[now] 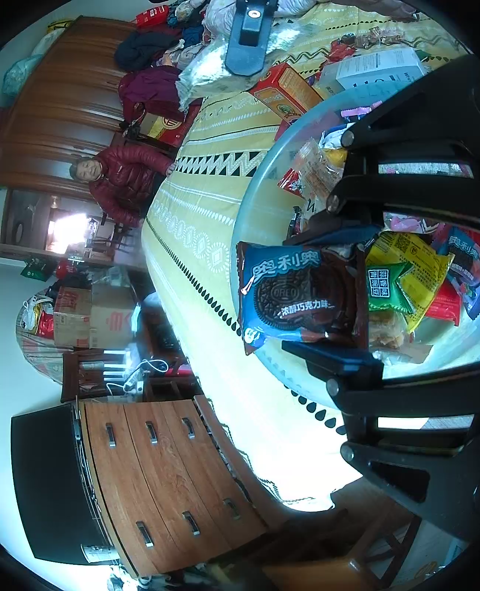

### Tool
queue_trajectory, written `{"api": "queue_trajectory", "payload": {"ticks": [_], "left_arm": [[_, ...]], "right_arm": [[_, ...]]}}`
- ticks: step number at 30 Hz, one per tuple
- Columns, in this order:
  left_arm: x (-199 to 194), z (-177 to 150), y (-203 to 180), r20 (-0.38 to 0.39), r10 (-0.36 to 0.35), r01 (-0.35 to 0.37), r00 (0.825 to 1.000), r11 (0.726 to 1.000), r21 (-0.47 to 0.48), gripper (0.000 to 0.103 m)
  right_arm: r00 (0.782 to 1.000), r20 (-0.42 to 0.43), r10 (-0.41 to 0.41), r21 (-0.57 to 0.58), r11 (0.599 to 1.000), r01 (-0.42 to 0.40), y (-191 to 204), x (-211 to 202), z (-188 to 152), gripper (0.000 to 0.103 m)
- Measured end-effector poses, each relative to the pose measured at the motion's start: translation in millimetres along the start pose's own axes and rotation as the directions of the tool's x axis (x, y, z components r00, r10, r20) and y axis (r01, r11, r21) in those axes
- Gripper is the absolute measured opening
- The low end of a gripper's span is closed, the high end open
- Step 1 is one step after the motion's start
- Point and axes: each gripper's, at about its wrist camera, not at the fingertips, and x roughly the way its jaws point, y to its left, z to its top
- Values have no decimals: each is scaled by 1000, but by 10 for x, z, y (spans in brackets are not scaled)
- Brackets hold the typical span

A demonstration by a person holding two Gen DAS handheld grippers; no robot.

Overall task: Organize snacks
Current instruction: 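Hold the bean bag and cookie packet above the glass bowl, then open both grippers to drop the packets into the glass bowl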

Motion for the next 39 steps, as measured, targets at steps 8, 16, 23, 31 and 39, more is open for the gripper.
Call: {"api": "queue_trajectory", "payload": {"ticks": [8,16,23,31,39], "left_arm": [[5,-3,1,-1,1,-1,1000,1000,-2,46],[13,-8,30,-4,2,-2,1000,1000,-1,46],[7,-11,36,-6,2,-2,1000,1000,-3,46],[8,-16,38,-7,1,-1,1000,1000,-4,47],[22,-67,59,-18,19,-19,1000,1000,-12,82]], "right_arm": [[1000,-3,4,1,1000,-4,9,43,-4,58],[1000,-5,5,2,1000,-5,15,69,0,58],[1000,-5,4,1,1000,-4,19,70,-1,58],[1000,-12,4,0,1000,-4,42,115,-9,60],[1000,-11,-26,-16,1000,26,136,162,21,77]]}}
